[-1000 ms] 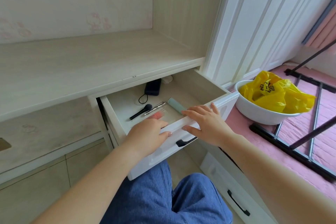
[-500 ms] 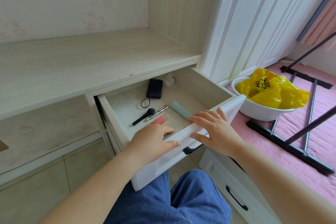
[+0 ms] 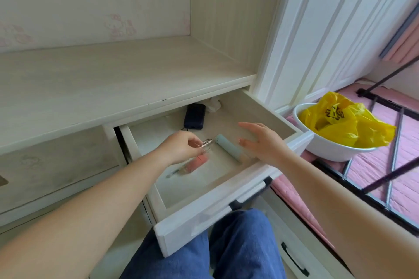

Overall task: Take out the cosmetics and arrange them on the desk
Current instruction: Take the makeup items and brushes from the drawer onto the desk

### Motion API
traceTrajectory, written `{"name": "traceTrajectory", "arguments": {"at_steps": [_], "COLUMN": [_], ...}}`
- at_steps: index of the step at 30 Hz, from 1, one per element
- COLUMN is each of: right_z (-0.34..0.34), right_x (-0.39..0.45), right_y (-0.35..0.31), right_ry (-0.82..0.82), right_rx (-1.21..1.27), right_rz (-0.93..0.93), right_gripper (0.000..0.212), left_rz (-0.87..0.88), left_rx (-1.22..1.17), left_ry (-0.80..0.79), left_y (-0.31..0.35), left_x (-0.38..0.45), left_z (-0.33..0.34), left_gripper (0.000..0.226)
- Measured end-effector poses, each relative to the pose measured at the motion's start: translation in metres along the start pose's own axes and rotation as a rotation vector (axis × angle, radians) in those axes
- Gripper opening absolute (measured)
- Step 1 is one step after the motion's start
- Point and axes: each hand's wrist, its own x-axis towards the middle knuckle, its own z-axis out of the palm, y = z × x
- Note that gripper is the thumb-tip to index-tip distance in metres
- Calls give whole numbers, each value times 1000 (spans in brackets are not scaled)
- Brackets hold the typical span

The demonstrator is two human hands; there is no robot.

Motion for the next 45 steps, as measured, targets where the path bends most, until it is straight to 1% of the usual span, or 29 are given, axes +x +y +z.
{"name": "traceTrajectory", "arguments": {"at_steps": [1,4,7,8,11,15,17,20,23,25,28,29,32,34,37,41,44,45], "right_z": [1,6,14,17,24,29,33,40,46,49,45,45,36,28,12,-7,-12,-11], "right_x": [34,68,95,101,113,119,120,119,119,119,118,116,109,99,87,82,83,88], "right_y": [2,7,11,12,11,13,15,13,12,13,17,12,11,-3,-32,-82,-131,-159], "right_ry": [-68,-185,-300,-338,-438,-522,-564,-607,-612,-617,-638,-635,-624,-580,-484,-383,-337,-327], "right_rx": [-18,-78,-253,-316,-457,-504,-501,-570,-624,-620,-547,-496,-244,-122,63,300,433,461], "right_rz": [26,95,100,103,125,173,212,244,222,202,167,138,111,27,-74,-164,-257,-310], "right_gripper": [54,57,60,60,58,55,51,45,45,46,49,51,51,48,44,43,40,39], "left_rz": [-53,-112,-148,-159,-179,-159,-163,-192,-227,-233,-219,-203,-130,-96,-71,-17,-3,8], "left_rx": [5,93,233,267,332,456,458,427,345,298,262,242,168,35,-235,-382,-452,-465], "left_ry": [3,0,-37,-58,-97,-83,-83,-74,-80,-97,-80,-49,1,47,98,294,436,499], "left_y": [-6,-14,-16,-17,-19,-23,-25,-26,-22,-19,-19,-23,-19,-16,-9,-10,-19,-27], "left_x": [26,47,63,66,74,78,80,80,77,72,68,60,52,34,3,-37,-61,-72], "left_z": [-1,8,24,29,42,47,49,52,47,40,29,21,-1,-21,-54,-105,-145,-165], "left_gripper": [29,26,32,33,19,23,22,30,33,30,17,17,24,29,28,19,18,18]}}
